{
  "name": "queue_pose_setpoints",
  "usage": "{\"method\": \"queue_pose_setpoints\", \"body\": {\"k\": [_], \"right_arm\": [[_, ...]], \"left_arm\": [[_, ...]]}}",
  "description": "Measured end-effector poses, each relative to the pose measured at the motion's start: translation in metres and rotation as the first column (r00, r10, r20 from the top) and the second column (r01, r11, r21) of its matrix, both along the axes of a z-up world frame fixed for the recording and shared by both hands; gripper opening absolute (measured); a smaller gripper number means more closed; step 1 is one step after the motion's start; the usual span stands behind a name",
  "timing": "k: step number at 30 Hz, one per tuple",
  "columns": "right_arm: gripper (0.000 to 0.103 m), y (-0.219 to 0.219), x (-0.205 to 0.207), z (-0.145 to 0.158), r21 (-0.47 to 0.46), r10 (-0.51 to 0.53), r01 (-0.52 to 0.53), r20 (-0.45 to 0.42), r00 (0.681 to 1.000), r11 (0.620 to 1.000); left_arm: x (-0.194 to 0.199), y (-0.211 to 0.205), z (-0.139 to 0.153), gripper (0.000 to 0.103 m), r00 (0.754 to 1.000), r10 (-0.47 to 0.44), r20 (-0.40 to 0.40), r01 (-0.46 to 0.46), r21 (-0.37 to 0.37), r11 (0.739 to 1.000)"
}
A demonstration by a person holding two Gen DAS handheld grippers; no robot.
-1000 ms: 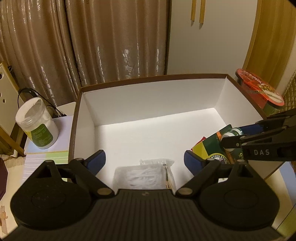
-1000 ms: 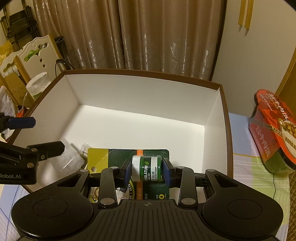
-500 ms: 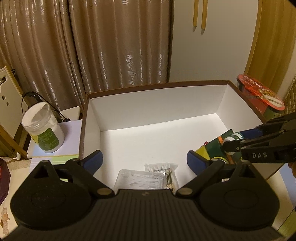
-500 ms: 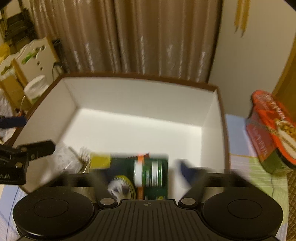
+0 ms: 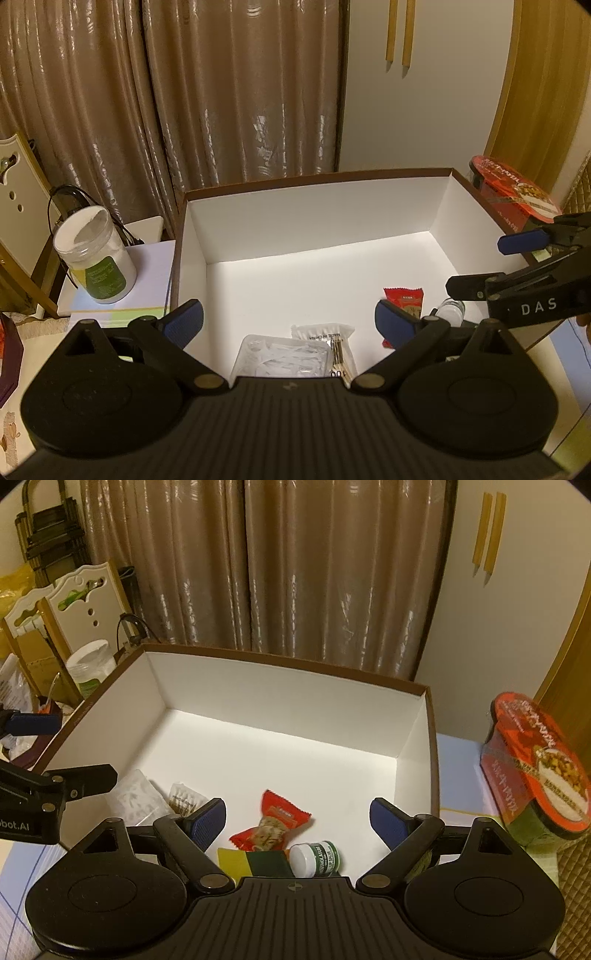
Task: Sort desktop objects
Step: 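Withdraw both tools from the box back over the table items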
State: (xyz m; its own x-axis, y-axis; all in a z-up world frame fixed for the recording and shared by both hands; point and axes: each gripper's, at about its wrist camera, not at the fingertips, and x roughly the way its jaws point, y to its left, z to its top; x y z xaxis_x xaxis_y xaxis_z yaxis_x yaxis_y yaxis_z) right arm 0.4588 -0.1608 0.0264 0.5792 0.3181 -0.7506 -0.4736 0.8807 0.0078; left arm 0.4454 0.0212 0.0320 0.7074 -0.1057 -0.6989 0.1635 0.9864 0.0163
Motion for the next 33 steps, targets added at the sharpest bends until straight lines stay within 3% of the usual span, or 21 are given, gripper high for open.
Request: {"method": "queue_pose_setpoints", "body": {"k": [13, 21, 29, 33], "right_arm": [[0.088, -0.011, -0.042, 0.046, 0.031, 0.037, -0.039, 0.085, 0.996, 0.999], [0.088, -0.037, -0.092, 0.067, 0.033, 0.059, -0.064, 0.138, 0.989, 0.997], [0.088, -0.070, -0.152, 0.053, 0.006, 0.079, -0.080, 0.091, 0.993, 0.997], [0.088, -0.093, -0.188, 0.042, 0.053, 0.050, -0.051, 0.019, 0.999, 0.997]], "left_arm": [[-0.032, -0.004, 0.024, 0.098, 0.999, -0.015, 0.029, 0.015, 0.002, 1.000], [-0.078, -0.005, 0.044, 0.099, 0.998, -0.019, 0.058, 0.020, -0.023, 1.000], [-0.135, -0.016, 0.046, 0.099, 0.999, -0.024, 0.034, 0.025, -0.051, 0.998], [-0.168, -0.021, 0.042, 0.099, 1.000, -0.011, 0.009, 0.011, -0.088, 0.996]]}}
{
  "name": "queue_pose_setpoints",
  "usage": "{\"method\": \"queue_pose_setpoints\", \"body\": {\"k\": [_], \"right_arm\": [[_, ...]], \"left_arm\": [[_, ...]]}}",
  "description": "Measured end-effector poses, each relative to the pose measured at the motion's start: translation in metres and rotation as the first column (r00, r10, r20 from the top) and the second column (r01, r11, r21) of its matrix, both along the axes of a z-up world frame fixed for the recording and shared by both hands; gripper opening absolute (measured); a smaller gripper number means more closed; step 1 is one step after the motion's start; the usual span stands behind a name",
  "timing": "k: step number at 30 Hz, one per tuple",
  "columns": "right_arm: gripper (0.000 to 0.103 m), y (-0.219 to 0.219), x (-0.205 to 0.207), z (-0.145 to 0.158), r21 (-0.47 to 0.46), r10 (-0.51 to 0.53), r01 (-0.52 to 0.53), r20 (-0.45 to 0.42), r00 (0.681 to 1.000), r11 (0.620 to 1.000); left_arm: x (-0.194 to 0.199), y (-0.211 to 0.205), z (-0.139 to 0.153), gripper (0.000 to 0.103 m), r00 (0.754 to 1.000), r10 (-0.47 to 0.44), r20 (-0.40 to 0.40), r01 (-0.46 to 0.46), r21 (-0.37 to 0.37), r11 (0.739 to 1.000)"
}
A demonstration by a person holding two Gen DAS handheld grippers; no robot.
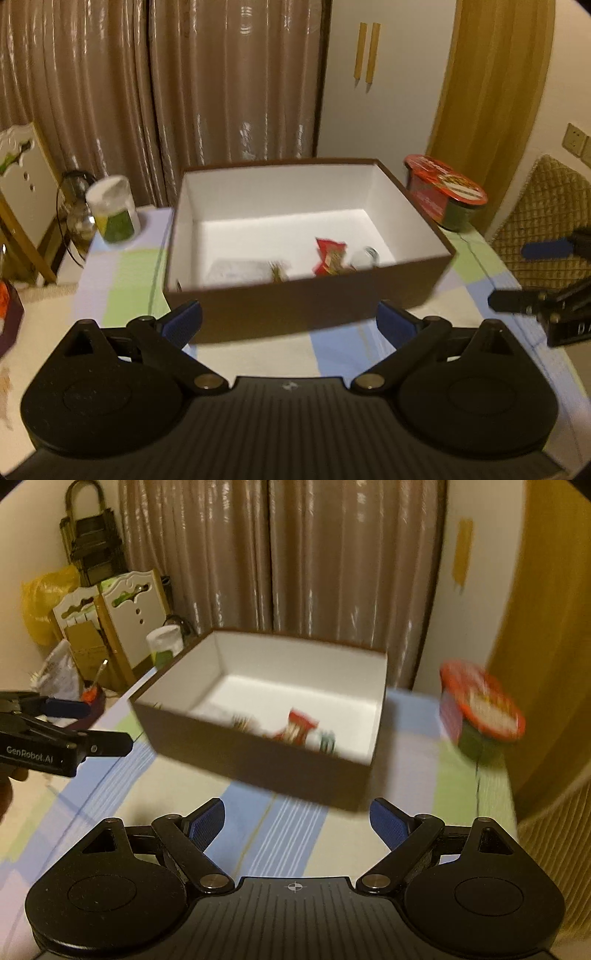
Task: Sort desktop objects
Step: 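Withdraw both tools from the box back over the table items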
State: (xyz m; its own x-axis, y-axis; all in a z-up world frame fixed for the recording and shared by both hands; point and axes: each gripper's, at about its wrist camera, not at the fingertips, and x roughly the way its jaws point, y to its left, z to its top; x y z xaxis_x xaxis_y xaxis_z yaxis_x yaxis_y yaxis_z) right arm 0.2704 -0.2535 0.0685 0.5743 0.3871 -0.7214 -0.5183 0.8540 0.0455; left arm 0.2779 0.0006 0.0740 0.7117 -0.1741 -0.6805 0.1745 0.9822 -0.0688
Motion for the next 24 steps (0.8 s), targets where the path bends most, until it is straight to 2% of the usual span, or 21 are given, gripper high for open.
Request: {"method": "queue_pose_setpoints", "body": {"k": [5, 11, 17, 24], "right_arm": [[0.088, -0.024, -0.043, -0.022, 0.014, -0.026, 0.027, -0.082, 0.996, 1.000], [0.088, -0.045, -0.082, -0.041, 0.006, -0.030, 0.031, -0.144, 0.989, 1.000], [0.088, -0.056, -0.098, -0.052, 0.007, -0.012, 0.014, -0.191, 0.982, 1.000], [0.088, -0.058, -0.116, -0.062, -0.015, 0.040, -0.044, -0.194, 0.980, 0.999]], "left_arm": [[-0.043, 0.000, -0.016, 0.099, 0.997, 0.038, -0.059, -0.040, -0.032, 0.999], [-0.091, -0.006, -0.039, 0.099, 0.988, 0.065, -0.143, -0.067, -0.010, 0.998], [-0.131, -0.018, -0.055, 0.099, 0.975, 0.080, -0.208, -0.081, 0.005, 0.997], [-0.163, -0.033, -0.064, 0.099, 0.966, 0.111, -0.233, -0.111, 0.014, 0.994]]}}
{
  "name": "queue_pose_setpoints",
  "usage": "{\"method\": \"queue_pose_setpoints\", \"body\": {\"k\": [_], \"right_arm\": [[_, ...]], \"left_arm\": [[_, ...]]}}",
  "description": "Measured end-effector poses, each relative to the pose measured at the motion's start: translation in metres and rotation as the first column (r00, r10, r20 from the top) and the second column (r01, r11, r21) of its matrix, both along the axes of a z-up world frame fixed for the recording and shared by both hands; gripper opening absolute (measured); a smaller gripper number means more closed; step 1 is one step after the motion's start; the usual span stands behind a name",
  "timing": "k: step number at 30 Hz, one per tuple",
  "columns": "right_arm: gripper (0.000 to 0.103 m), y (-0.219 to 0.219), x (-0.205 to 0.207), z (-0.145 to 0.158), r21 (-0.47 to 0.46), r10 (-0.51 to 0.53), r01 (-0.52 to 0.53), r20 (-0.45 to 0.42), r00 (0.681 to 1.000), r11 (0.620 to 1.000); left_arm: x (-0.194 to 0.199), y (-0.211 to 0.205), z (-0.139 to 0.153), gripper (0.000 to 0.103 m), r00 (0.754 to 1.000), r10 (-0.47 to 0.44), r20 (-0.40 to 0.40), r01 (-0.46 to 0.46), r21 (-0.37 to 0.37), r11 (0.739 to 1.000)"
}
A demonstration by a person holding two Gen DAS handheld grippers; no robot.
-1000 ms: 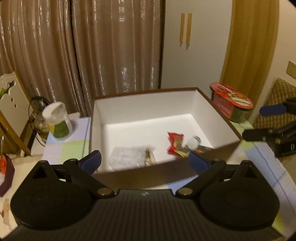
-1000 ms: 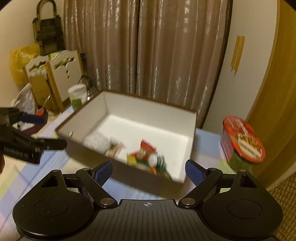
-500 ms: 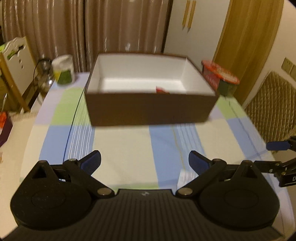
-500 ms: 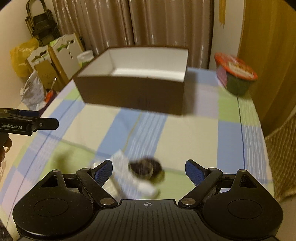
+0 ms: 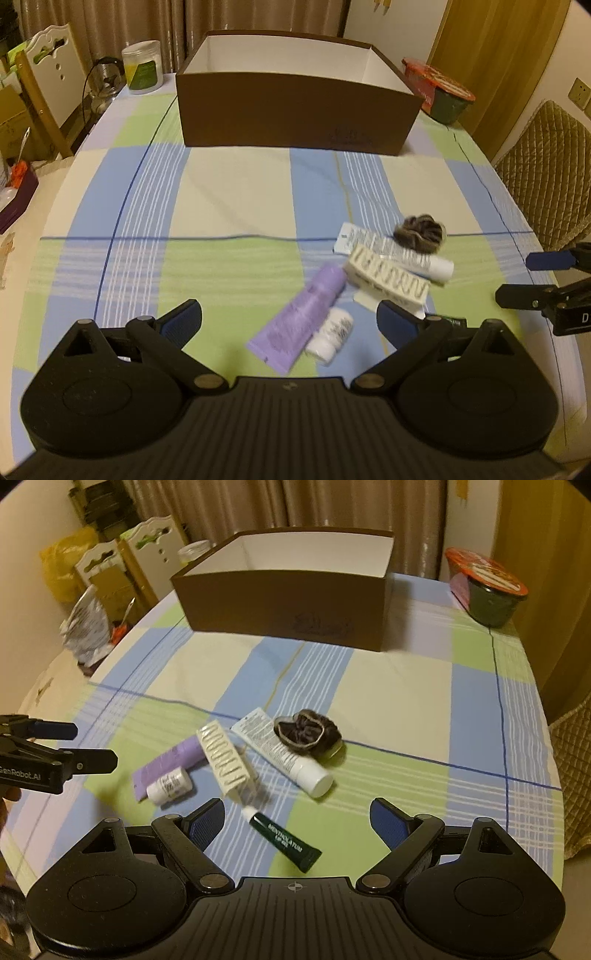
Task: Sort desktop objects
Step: 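Withdraw both tools from the box back over the table items, then grasp the white pill bottle with the right tool while the left tool grasps the purple tube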
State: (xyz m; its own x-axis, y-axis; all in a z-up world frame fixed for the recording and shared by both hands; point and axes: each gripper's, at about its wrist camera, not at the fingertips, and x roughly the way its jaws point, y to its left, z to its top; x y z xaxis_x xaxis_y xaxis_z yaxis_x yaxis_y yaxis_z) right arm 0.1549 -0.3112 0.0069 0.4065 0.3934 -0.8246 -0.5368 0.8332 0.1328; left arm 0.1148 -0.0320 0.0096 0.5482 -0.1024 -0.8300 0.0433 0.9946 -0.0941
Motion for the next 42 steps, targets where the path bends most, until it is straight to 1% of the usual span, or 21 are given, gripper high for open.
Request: {"method": "queue_pose_setpoints", "body": {"k": [4, 6, 13, 20, 23, 25, 30, 34, 38, 40, 42], "right_arm": [[0.088, -0.002, -0.011, -0.007, -0.023, 0.000, 0.000, -0.003, 1.000, 1.000], [0.088, -0.004, -0.021, -0.011, -0.042, -0.010, 0.010, -0.001, 1.000, 0.999], [0.088, -0.011, -0.049, -0.024, -0.076, -0.097, 0.094, -0.048, 0.994, 0.993], [0.088, -0.010, -0.066, -0.021, -0.101, -0.142, 0.137, -0.041, 0.989, 0.985], [0.088, -0.010, -0.069, -0.020, -0.109, -0.148, 0.144, -0.031, 0.988, 0.984], [0.088, -0.012, -0.070, -0.022, -0.131, -0.160, 0.155, -0.028, 0.987, 0.979], [0.088, -0.015, -0.070, -0.027, -0.166, -0.138, 0.133, -0.019, 0.990, 0.977], [0.088, -0.013, -0.067, -0.028, -0.162, -0.100, 0.097, -0.012, 0.995, 0.982], [0.088, -0.001, -0.067, -0.026, -0.152, 0.007, -0.004, 0.017, 1.000, 0.988], [0.088, 0.010, -0.067, -0.027, -0.145, 0.084, -0.078, 0.032, 0.996, 0.986], [0.088, 0.024, -0.067, -0.029, -0.136, 0.164, -0.156, 0.049, 0.985, 0.978]], "left_arm": [[-0.014, -0.004, -0.004, 0.099, 1.000, 0.007, -0.007, -0.007, -0.005, 1.000], [-0.019, -0.005, -0.006, 0.099, 1.000, -0.006, -0.016, 0.006, -0.007, 1.000], [-0.040, -0.009, -0.019, 0.099, 0.994, -0.098, -0.054, 0.096, -0.038, 0.995], [-0.058, -0.008, -0.024, 0.099, 0.983, -0.175, -0.061, 0.171, -0.061, 0.983], [-0.059, -0.009, -0.027, 0.099, 0.977, -0.202, -0.062, 0.198, -0.070, 0.978], [-0.057, -0.010, -0.031, 0.099, 0.974, -0.217, -0.068, 0.212, -0.074, 0.974], [-0.055, -0.014, -0.039, 0.099, 0.965, -0.255, -0.066, 0.252, -0.051, 0.966], [-0.051, -0.015, -0.043, 0.097, 0.960, -0.276, -0.057, 0.275, -0.024, 0.961], [-0.046, -0.014, -0.045, 0.094, 0.955, -0.293, -0.044, 0.294, 0.009, 0.956], [-0.043, -0.012, -0.045, 0.094, 0.954, -0.296, -0.038, 0.297, 0.020, 0.955], [-0.042, -0.009, -0.044, 0.094, 0.954, -0.298, -0.033, 0.299, 0.031, 0.954]]}}
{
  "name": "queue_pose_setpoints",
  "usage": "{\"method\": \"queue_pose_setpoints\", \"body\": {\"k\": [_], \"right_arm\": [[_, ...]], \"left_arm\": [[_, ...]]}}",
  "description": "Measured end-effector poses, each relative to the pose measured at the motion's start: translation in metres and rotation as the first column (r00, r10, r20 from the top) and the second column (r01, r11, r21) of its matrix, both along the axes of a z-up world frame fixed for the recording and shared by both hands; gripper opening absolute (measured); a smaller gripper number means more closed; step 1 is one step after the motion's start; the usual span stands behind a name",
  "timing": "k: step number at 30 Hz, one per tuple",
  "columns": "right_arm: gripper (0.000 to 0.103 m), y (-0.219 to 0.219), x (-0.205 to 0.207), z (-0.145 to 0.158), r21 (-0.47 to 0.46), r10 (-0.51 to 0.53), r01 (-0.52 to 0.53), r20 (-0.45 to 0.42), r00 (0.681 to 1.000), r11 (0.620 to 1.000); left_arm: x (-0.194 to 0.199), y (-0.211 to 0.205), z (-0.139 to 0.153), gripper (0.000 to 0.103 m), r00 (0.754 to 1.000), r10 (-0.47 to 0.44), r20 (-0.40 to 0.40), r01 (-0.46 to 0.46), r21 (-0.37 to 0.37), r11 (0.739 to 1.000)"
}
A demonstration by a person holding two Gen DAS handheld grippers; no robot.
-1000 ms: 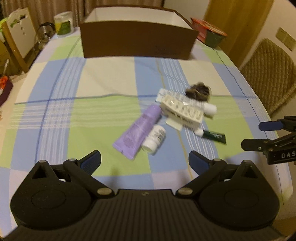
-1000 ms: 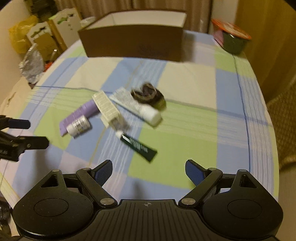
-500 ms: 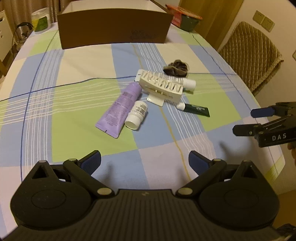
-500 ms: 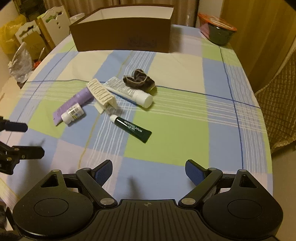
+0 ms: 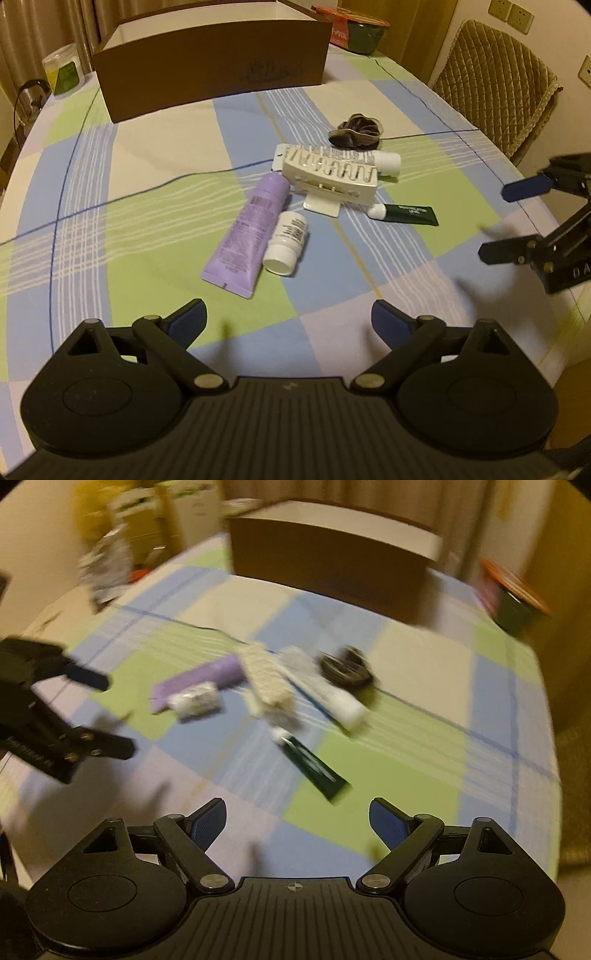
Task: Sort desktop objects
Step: 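Grasp the white pill bottle with the right tool while the left tool grasps the purple tube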
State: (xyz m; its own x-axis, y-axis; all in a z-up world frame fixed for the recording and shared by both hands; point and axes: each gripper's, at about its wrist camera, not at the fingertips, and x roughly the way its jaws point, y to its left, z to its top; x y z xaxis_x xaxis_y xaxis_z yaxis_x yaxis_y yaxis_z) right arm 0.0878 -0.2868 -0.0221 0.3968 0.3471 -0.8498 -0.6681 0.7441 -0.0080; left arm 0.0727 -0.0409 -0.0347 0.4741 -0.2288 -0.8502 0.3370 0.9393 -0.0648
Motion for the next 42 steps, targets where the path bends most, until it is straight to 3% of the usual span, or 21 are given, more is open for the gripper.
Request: {"method": "queue_pose_setpoints", "body": {"k": [6, 12, 13, 14, 20, 22, 25, 26, 34, 37, 42], "right_arm": [[0.088, 0.050, 0.006, -0.015, 0.027, 0.186, -0.186, 0.028, 0.982, 0.982], [0.088, 0.096, 0.012, -0.027, 0.027, 0.287, -0.290, 0.071, 0.955, 0.957], [0.083, 0.102, 0.014, -0.029, 0.024, 0.295, -0.298, 0.076, 0.952, 0.954], [0.072, 0.109, 0.015, -0.032, 0.018, 0.305, -0.307, 0.076, 0.949, 0.952], [0.070, 0.136, 0.023, -0.051, -0.053, 0.353, -0.350, 0.082, 0.932, 0.935], [0.070, 0.141, 0.025, -0.058, -0.071, 0.355, -0.350, 0.082, 0.931, 0.934], [0.049, 0.143, 0.028, -0.061, -0.076, 0.345, -0.339, 0.075, 0.936, 0.938], [0.047, 0.142, 0.030, -0.062, -0.076, 0.338, -0.333, 0.072, 0.938, 0.940], [0.046, 0.116, 0.024, -0.043, -0.074, 0.281, -0.275, 0.084, 0.956, 0.959], [0.046, 0.096, 0.020, -0.033, -0.081, 0.244, -0.237, 0.083, 0.966, 0.968], [0.046, 0.058, 0.017, -0.020, -0.106, 0.165, -0.157, 0.077, 0.983, 0.982]], "left_arm": [[0.002, 0.025, -0.003, 0.092, 1.000, 0.026, 0.007, -0.026, 0.048, 0.999], [0.001, 0.057, 0.000, 0.092, 0.996, 0.085, 0.015, -0.086, 0.056, 0.995], [0.000, 0.062, 0.000, 0.092, 0.995, 0.099, 0.013, -0.099, 0.054, 0.994], [-0.001, 0.067, 0.000, 0.092, 0.994, 0.112, 0.012, -0.113, 0.052, 0.992], [-0.009, 0.090, -0.002, 0.092, 0.986, 0.168, -0.007, -0.168, 0.042, 0.985], [-0.012, 0.096, -0.002, 0.092, 0.984, 0.177, -0.009, -0.177, 0.041, 0.983], [-0.016, 0.103, -0.002, 0.092, 0.982, 0.189, -0.006, -0.189, 0.035, 0.981], [-0.017, 0.105, -0.002, 0.092, 0.981, 0.193, -0.005, -0.193, 0.030, 0.981], [-0.003, 0.097, -0.001, 0.092, 0.990, 0.143, 0.014, -0.143, 0.007, 0.990], [0.012, 0.081, -0.003, 0.092, 0.997, 0.071, 0.031, -0.071, 0.003, 0.997], [0.039, 0.043, -0.010, 0.081, 0.996, -0.067, 0.060, 0.067, 0.006, 0.998]]}}
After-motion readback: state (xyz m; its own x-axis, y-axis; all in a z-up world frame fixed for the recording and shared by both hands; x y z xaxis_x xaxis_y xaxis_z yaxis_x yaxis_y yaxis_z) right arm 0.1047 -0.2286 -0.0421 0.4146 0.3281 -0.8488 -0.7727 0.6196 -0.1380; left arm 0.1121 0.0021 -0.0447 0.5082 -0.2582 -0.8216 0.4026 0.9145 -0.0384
